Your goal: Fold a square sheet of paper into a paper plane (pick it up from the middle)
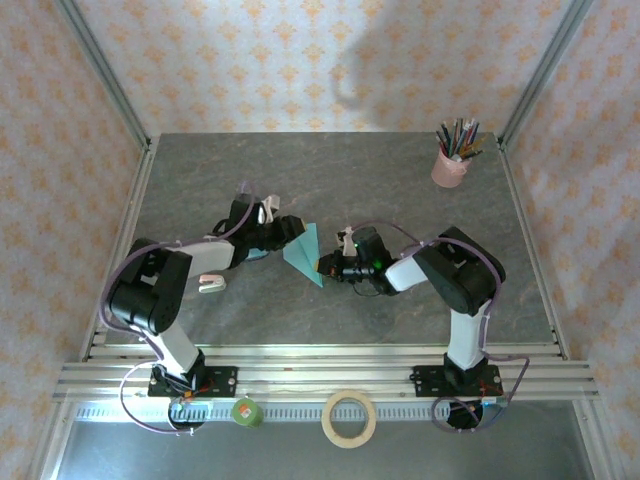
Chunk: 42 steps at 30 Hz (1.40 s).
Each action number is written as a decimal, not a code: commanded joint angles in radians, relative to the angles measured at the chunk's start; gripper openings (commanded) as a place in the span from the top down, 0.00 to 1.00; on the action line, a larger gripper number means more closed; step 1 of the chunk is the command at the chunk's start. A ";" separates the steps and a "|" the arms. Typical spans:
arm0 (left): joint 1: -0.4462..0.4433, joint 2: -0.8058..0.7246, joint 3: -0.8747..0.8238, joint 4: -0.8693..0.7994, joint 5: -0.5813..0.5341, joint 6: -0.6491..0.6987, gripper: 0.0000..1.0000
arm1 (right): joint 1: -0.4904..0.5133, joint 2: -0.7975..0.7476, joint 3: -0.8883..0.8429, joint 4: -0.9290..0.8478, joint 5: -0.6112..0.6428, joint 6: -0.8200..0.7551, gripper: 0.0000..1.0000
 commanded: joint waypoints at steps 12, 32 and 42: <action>-0.012 0.129 -0.021 0.145 0.155 0.026 0.83 | -0.042 0.029 -0.043 -0.165 -0.092 -0.059 0.96; -0.026 0.166 -0.010 0.188 0.178 0.004 0.83 | -0.046 0.038 -0.023 -0.205 -0.091 -0.060 0.95; -0.026 0.189 0.008 0.121 0.136 0.022 0.85 | -0.046 0.009 -0.004 -0.249 -0.094 -0.072 0.87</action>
